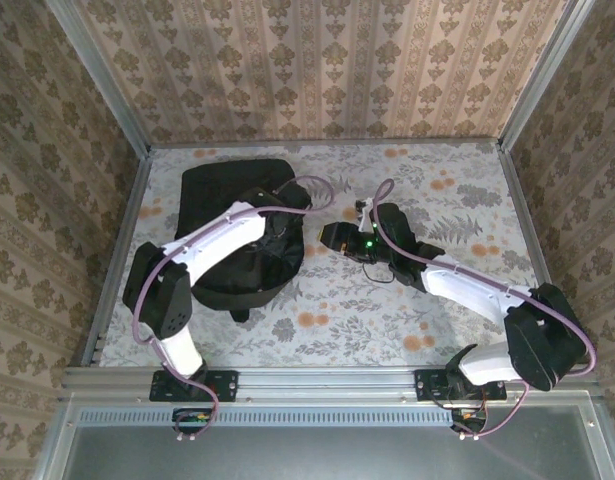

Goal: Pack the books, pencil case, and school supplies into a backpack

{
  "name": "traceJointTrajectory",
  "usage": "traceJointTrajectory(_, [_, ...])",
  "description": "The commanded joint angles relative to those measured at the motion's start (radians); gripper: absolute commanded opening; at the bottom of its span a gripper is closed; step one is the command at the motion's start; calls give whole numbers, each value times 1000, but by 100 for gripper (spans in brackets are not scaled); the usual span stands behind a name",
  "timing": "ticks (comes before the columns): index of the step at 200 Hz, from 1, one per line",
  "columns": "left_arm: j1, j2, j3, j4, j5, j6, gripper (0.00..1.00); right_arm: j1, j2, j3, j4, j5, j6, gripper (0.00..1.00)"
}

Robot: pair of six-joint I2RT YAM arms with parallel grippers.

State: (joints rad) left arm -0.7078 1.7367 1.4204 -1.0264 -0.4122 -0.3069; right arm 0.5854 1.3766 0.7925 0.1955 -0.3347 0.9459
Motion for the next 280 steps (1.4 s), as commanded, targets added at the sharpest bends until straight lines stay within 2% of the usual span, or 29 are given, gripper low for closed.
traceJointTrajectory(1, [60, -5, -25, 45, 87, 6, 3, 14, 64, 34, 81, -66, 29, 58])
traceJointTrajectory(4, [68, -10, -30, 50, 107, 6, 0, 18, 73, 39, 88, -73, 35, 58])
traceJointTrajectory(27, [118, -83, -75, 110, 242, 2, 0, 62, 154, 97, 125, -107, 77, 57])
traceJointTrajectory(64, [220, -224, -129, 189, 558, -43, 0, 94, 303, 149, 335, -150, 252, 58])
traceJointTrajectory(76, [244, -260, -149, 211, 647, -61, 0, 105, 349, 180, 355, -153, 282, 58])
traceJointTrajectory(83, [284, -276, -158, 219, 688, -69, 0, 112, 369, 198, 356, -147, 287, 59])
traceJointTrajectory(112, [342, -310, -186, 239, 832, -93, 0, 115, 422, 237, 326, -77, 267, 62])
traceJointTrajectory(138, [408, -337, -218, 299, 1001, -150, 0, 117, 477, 275, 357, -86, 251, 64])
traceJointTrajectory(165, [424, -331, -230, 328, 1098, -199, 0, 120, 485, 252, 458, -48, 242, 73])
traceJointTrajectory(196, [427, -317, -223, 354, 1140, -251, 0, 174, 440, 296, 241, 93, 164, 76])
traceJointTrajectory(222, [431, -315, -213, 365, 1151, -281, 0, 198, 438, 287, 194, 209, 234, 80])
traceJointTrajectory(240, [433, -315, -210, 380, 1175, -303, 0, 204, 463, 271, 267, 252, 274, 86])
traceJointTrajectory(269, [433, -317, -216, 393, 1194, -321, 0, 202, 514, 285, 381, 330, 279, 87])
traceJointTrajectory(280, [433, -318, -223, 402, 1205, -328, 0, 192, 556, 300, 483, 314, 298, 87])
